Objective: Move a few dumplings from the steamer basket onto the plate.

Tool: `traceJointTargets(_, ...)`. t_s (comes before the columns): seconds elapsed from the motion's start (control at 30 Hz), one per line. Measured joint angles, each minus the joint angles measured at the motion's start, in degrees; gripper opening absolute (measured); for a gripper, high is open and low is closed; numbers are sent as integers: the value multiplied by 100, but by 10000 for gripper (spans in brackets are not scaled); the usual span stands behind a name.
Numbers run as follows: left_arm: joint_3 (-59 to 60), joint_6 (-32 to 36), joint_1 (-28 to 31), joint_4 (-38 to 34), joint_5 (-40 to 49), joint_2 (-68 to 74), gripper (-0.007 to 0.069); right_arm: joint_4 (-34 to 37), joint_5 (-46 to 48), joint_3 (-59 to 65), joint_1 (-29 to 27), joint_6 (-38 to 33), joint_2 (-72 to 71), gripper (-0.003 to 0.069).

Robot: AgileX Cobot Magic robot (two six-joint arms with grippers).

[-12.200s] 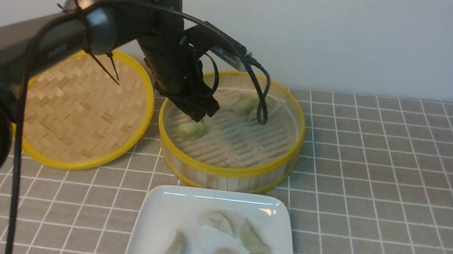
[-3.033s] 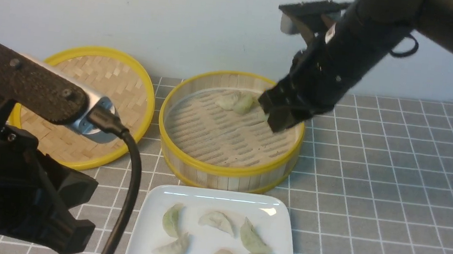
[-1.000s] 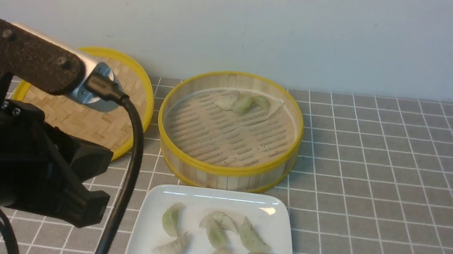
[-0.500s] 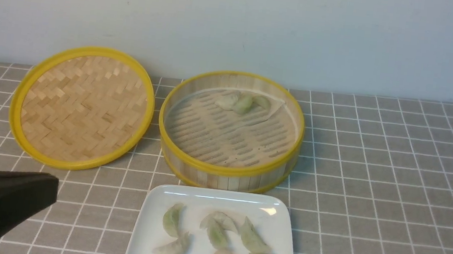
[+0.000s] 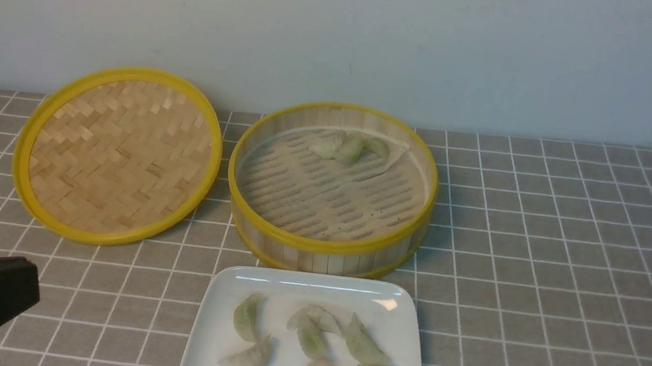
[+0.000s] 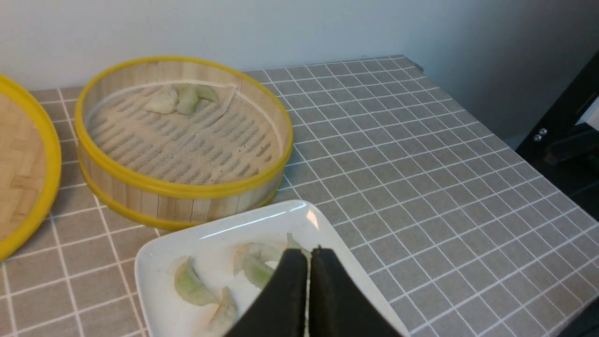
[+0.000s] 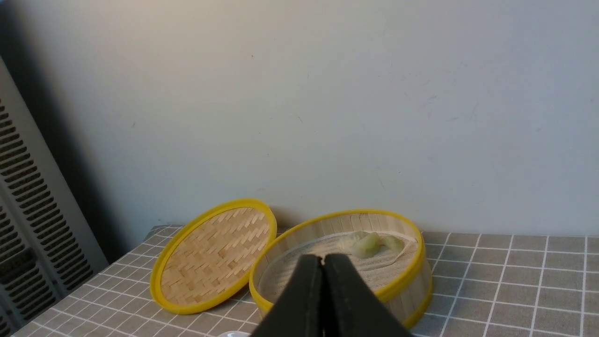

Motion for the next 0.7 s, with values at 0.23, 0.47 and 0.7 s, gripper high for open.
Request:
traceJointTargets(0.23, 70, 326, 8, 469, -259, -7, -5, 0, 12, 0, 0, 0, 0, -13)
traceJointTargets(0.47, 444, 1389, 1189, -122, -590, -387, -5, 6, 19, 0, 0, 0, 0, -13)
traceJointTargets(0.7, 1945, 2016, 2731, -293, -1190, -1267, -5, 6, 19, 0, 0, 0, 0, -13)
